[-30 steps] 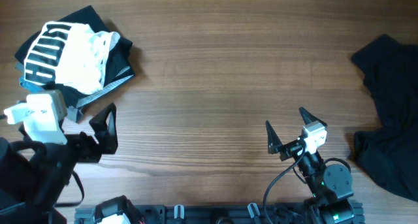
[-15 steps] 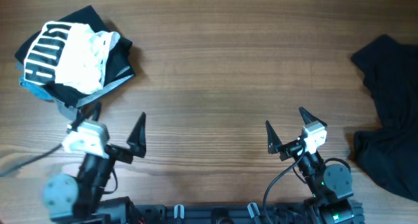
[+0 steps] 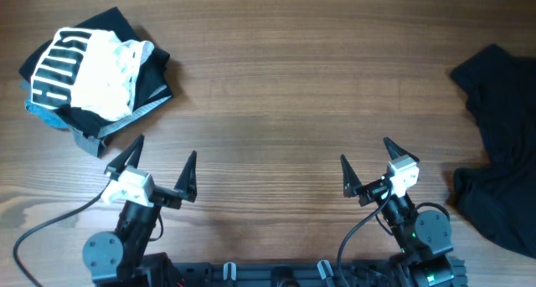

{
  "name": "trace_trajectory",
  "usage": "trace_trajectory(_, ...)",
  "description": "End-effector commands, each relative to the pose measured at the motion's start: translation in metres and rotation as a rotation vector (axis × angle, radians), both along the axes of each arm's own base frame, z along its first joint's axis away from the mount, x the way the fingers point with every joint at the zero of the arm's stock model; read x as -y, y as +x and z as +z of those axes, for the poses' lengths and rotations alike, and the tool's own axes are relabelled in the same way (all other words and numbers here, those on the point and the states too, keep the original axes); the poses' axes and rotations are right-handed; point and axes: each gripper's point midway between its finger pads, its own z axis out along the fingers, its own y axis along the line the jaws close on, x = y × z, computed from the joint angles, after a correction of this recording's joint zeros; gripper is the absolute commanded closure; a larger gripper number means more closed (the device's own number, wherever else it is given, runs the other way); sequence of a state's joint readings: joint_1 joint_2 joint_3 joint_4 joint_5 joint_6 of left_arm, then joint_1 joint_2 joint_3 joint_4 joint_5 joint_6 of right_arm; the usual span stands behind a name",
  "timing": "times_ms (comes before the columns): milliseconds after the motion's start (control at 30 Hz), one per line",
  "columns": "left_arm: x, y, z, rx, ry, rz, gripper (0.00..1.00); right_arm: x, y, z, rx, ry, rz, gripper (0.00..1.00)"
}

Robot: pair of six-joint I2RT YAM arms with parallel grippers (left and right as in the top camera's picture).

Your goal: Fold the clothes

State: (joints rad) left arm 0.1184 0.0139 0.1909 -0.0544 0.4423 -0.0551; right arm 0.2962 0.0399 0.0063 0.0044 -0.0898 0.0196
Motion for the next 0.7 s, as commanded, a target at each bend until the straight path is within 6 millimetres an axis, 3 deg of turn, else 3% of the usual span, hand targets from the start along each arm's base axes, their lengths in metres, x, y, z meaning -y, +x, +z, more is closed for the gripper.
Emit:
trace_trajectory(0,-0.001,0.009,-0.032,-0.035,-0.013,-0.002,0.0,-0.001,-0.001,0.002,0.016,-0.012,0.011,0.0)
trace_trajectory(100,0.0,0.015,-0.06,-0.067,-0.016,-0.006,0.0,-0.001,-0.001,0.002,0.016,-0.012,0.011,0.0)
trace_trajectory(200,0.002,0.015,-0.073,-0.128,-0.023,-0.014,0.0,-0.001,-0.001,0.002,0.016,-0.012,0.011,0.0)
trace_trajectory(667,0.002,0.015,-0.082,-0.167,-0.027,-0.014,0.0,-0.001,-0.001,0.002,0.016,-0.012,0.011,0.0)
